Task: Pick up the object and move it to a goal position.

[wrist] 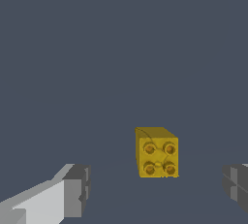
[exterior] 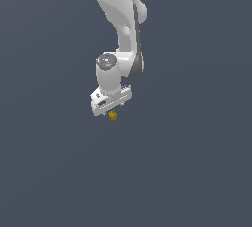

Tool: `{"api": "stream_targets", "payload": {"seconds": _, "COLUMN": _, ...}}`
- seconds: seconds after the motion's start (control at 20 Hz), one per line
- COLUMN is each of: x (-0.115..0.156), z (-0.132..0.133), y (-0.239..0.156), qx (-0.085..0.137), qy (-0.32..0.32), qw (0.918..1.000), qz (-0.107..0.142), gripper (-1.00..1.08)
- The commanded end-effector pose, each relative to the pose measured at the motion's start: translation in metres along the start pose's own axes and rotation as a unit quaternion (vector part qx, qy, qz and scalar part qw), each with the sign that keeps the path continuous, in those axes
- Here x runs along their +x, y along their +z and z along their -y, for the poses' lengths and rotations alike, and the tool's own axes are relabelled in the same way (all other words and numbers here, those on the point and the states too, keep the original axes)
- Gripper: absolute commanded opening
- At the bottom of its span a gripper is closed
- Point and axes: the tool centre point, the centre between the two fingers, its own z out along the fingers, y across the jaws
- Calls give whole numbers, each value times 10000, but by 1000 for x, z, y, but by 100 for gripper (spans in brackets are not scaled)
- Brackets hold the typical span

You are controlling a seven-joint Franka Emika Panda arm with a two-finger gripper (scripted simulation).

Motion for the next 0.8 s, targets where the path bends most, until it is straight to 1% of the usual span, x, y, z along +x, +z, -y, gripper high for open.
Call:
{"api": "stream_targets", "payload": {"seconds": 0.0, "x": 0, "z": 0, "y": 1, "qx": -1, "qy": -1, "qw": 10000, "qz": -1, "gripper": 100}}
{"api": "stream_targets", "payload": {"seconds": 0.2, "x": 0, "z": 0, "y": 12, "qx": -1, "qy": -5, "qw": 10000, "qz": -1, "gripper": 100}}
{"api": "stream_targets", "payload": {"seconds": 0.55, "x": -1, "z": 1, "y": 43, "qx": -1, "qy": -19, "qw": 10000, "qz": -2, "gripper": 100}}
{"api": "stream_targets", "payload": {"seconds": 0.75, "x": -1, "z": 0, "y": 50, "qx": -1, "qy": -22, "qw": 10000, "qz": -2, "gripper": 100}}
